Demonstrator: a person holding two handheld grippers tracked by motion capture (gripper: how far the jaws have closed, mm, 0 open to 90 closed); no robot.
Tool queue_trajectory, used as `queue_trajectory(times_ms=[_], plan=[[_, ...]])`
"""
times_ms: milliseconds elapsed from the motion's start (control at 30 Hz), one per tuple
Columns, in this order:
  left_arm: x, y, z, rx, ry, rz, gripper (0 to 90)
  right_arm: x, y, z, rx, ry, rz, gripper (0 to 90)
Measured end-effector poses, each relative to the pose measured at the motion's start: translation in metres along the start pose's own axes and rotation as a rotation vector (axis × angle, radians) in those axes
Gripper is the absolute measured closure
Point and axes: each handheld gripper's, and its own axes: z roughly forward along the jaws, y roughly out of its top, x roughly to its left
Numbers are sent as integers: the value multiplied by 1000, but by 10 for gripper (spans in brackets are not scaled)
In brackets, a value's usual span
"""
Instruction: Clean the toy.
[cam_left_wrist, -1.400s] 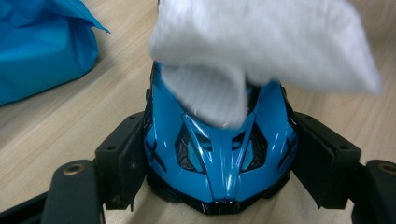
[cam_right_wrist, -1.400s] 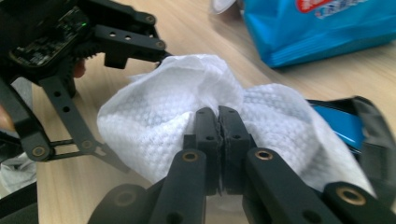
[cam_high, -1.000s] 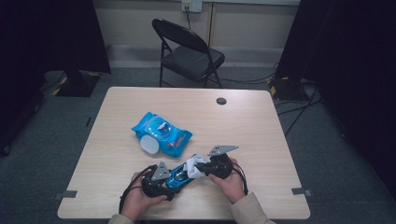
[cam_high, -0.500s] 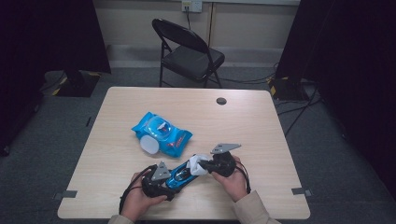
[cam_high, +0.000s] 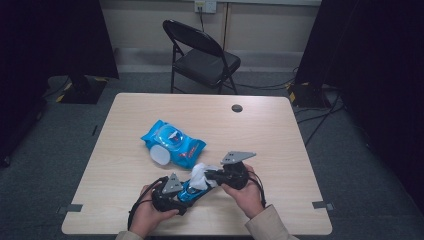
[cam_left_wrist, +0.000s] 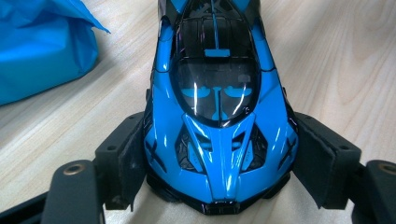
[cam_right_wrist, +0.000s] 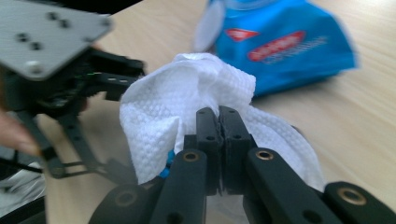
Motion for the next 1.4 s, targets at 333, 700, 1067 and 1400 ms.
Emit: queue_trajectory(times_ms=[333,700,1067,1400], plan=[[0,0,0,1,0,0,254,30,-1,56,86,66,-39,884],[0,0,0,1,-1,-2,255,30,-8,76,103,84,-14,884],[0,0,0,0,0,-4,255,24,-10,72,83,97,6,885],[0,0,0,-1,0,-4,255,14,-5,66,86,58,7,885]])
